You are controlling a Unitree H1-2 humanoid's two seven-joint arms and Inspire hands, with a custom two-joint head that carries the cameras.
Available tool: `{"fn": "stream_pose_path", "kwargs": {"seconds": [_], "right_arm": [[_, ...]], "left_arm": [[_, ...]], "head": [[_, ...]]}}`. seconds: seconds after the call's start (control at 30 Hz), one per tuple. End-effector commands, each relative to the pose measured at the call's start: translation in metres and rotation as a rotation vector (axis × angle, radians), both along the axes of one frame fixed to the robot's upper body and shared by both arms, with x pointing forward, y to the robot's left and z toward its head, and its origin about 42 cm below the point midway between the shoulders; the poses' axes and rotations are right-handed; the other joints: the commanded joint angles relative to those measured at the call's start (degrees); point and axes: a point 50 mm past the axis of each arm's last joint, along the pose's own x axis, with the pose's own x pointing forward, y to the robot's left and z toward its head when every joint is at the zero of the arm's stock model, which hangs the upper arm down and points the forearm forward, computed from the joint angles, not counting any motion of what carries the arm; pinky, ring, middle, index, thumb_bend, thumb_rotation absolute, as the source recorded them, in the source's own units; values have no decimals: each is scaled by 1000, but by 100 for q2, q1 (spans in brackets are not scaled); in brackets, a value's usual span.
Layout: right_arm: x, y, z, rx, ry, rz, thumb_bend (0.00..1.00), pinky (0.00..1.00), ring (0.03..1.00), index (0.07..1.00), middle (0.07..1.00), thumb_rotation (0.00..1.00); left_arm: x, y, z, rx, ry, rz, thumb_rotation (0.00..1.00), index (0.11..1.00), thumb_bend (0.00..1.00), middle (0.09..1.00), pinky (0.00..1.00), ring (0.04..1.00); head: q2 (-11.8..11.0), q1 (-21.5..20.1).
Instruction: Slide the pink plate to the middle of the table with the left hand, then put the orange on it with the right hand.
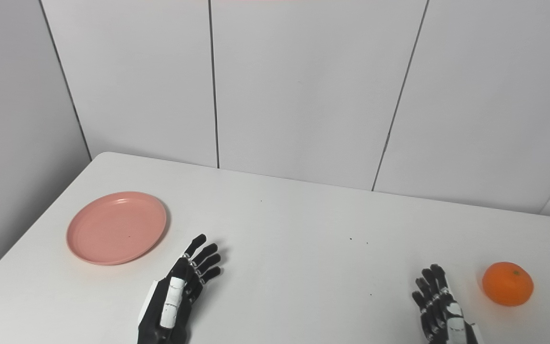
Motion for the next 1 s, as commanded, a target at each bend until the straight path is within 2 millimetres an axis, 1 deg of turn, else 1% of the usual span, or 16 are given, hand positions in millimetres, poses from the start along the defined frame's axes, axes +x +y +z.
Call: {"fn": "stream_pose_path", "kwargs": {"seconds": [0.0, 0.13, 0.23, 0.33, 0.43, 0.53, 0.67, 0.73, 0.87, 0.9, 0.97], "right_arm": [[-35, 4, -52, 35, 174, -19, 793, 1000, 999, 999, 987, 979], [-34, 6, -53, 40, 169, -16, 789, 1000, 999, 994, 983, 978], [-33, 7, -54, 44, 170, -17, 799, 1000, 993, 989, 980, 972], [-33, 9, -53, 50, 171, -18, 797, 1000, 992, 986, 979, 969], [-33, 11, -52, 47, 170, -16, 799, 1000, 988, 983, 977, 968], [-33, 12, -52, 46, 171, -16, 799, 1000, 984, 982, 972, 971], [-33, 11, -53, 51, 171, -16, 787, 1000, 983, 978, 967, 967], [-33, 12, -53, 54, 172, -16, 788, 1000, 980, 975, 964, 962], [-32, 11, -55, 53, 175, -16, 798, 1000, 973, 967, 958, 953], [-31, 11, -56, 54, 176, -16, 798, 1000, 973, 967, 958, 953], [-30, 11, -57, 54, 177, -16, 797, 1000, 971, 965, 955, 949]], "left_arm": [[-16, 15, 5, 10, -12, -27, 893, 877, 1000, 862, 837, 860], [-5, 21, 21, 18, -57, -51, 882, 857, 1000, 839, 813, 842], [2, 25, 28, 32, -75, -55, 898, 850, 1000, 838, 803, 839], [12, 32, 43, 82, -103, -56, 914, 837, 1000, 828, 787, 827], [22, 40, 60, 158, -149, -51, 940, 834, 1000, 811, 750, 801], [28, 46, 76, 202, -175, -45, 949, 840, 1000, 818, 767, 808], [39, 62, 105, 241, -249, -15, 960, 842, 1000, 821, 777, 810], [45, 71, 112, 257, -277, -1, 961, 837, 1000, 820, 775, 808], [66, 101, 124, 296, -343, 27, 951, 827, 1000, 812, 757, 798], [69, 105, 125, 298, -353, 26, 950, 827, 1000, 811, 756, 798], [78, 116, 136, 319, -383, 31, 944, 830, 1000, 806, 743, 791]], "head": [[-17, -29], [-54, -51], [-72, -49], [-108, -47], [-121, -73], [-130, -78], [-150, -63], [-155, -57], [-201, -60], [-205, -57], [-214, -47]]}}
